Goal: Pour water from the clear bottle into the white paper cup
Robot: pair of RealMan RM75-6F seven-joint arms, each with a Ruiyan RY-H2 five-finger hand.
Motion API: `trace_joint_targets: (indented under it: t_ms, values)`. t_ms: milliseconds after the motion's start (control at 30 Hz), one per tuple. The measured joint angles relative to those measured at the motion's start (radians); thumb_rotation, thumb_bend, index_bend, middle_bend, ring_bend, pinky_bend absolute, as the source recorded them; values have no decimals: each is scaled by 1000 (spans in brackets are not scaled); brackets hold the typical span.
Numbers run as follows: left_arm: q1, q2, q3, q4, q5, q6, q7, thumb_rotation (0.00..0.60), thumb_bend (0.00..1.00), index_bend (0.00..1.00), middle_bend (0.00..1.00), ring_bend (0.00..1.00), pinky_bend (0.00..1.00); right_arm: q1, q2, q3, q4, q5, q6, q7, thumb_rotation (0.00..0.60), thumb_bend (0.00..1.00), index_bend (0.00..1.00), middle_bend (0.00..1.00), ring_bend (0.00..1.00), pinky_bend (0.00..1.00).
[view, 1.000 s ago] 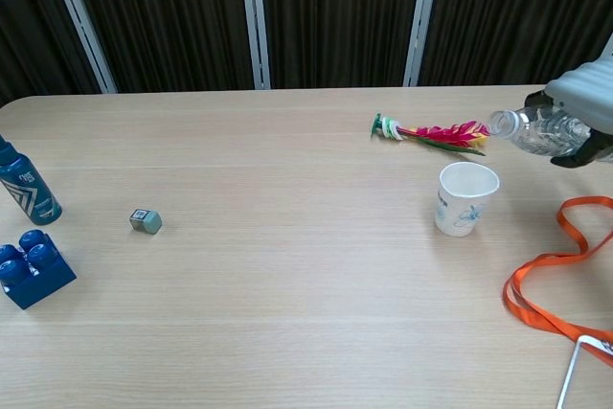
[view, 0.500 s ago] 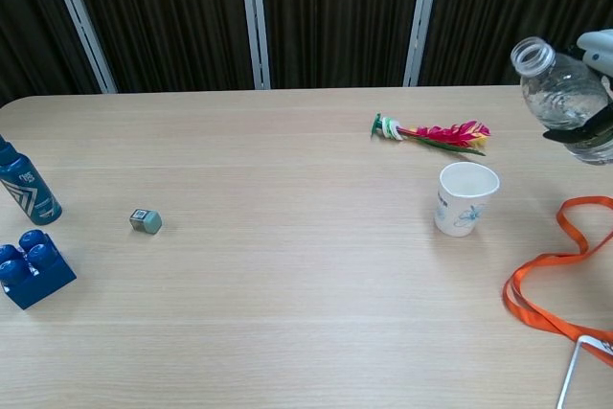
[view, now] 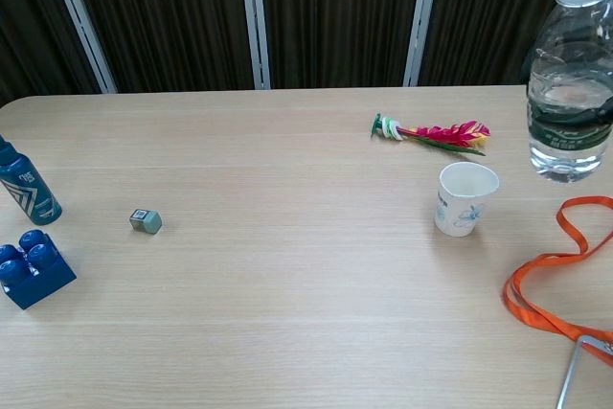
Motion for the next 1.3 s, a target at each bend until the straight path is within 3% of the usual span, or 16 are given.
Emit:
trace_joint_targets:
  t_ms: [267,667,1300]
  values:
    - [-1,2,1,3,3,-3,-8,600,0,0,0,0,0,61,-12,-61,8,-144,-43,236,600,547,448,604,580,553]
    - [-21,-13,-12,25,-48,-39,16,600,0,0,0,0,0,126,-203,-99,112,-175,-97,250,600,550,466,608,583,552]
    - [-42,-41,-16,32,-101,-75,85,600,0,0,0,0,0,153,-324,-160,262,-185,-112,331,600,548,463,607,582,553]
